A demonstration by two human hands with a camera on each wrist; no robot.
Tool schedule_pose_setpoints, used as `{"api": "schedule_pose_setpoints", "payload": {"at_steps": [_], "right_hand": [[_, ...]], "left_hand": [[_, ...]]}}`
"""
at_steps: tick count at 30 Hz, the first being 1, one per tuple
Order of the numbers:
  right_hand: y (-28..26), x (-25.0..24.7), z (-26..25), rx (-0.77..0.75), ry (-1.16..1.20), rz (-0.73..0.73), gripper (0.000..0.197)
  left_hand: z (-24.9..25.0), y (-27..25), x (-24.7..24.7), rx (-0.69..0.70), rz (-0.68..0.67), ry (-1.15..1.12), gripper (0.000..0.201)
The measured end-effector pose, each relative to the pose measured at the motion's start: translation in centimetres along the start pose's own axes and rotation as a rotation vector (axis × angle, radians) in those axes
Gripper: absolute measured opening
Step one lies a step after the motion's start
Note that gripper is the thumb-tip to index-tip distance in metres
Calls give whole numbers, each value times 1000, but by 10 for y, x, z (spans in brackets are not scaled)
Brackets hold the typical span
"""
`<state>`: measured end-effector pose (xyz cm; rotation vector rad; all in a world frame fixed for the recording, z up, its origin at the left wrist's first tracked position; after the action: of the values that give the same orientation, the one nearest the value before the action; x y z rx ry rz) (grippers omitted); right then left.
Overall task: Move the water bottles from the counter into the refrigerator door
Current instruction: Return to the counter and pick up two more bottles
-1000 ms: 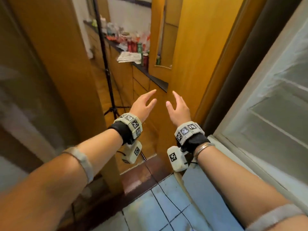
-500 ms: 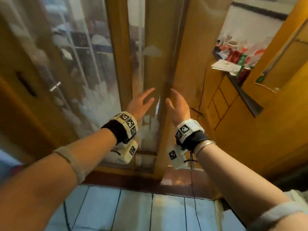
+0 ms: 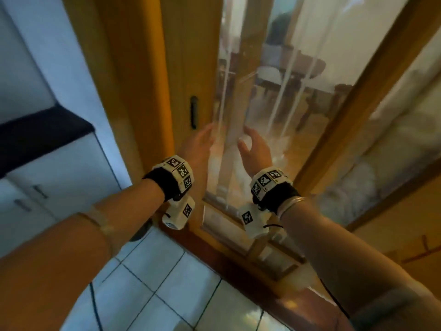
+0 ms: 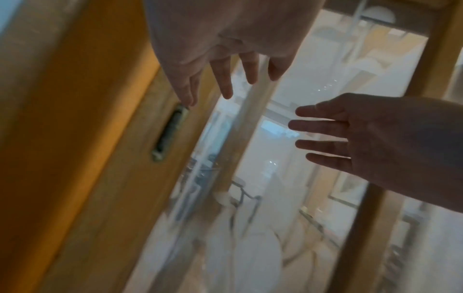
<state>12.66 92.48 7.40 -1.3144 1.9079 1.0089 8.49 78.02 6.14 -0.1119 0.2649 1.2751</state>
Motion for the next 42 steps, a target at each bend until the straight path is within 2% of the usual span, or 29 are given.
{"api": "schedule_pose_setpoints", "payload": {"at_steps": [3,8,19,24,34,42], "right_hand": [[26,42,-53,-42,38,-69,45],[55,104,-135,-177,115,-191,47],[121,235,-291,-398,197,-436,41],[156,277,-362,-512,217,-542,41],[169,373,-481,-713,300,-608,40],[155,451,-572,-759,280,-598,41]], "left_hand": [[-19,7,-71,0,113,70,46],[-49,9,-171,-17,263,34,45],[-107,21,-347,-106,635,141,45],[-119,29,-427,-146,774,208,47],[-160,4,-541,-250,999,190,46],[-195,-18,-643,-256,1054,156,44]]}}
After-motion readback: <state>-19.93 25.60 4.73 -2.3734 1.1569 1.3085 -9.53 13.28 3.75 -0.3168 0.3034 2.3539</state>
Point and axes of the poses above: each hand's wrist, its own y-axis towards the middle knuckle, its own x-axis out of the palm, z = x × y, the point moved 5 cm from there along y, towards the middle knuckle, and after that the axes turned 14 degrees about -y, right-handed, at the moved point
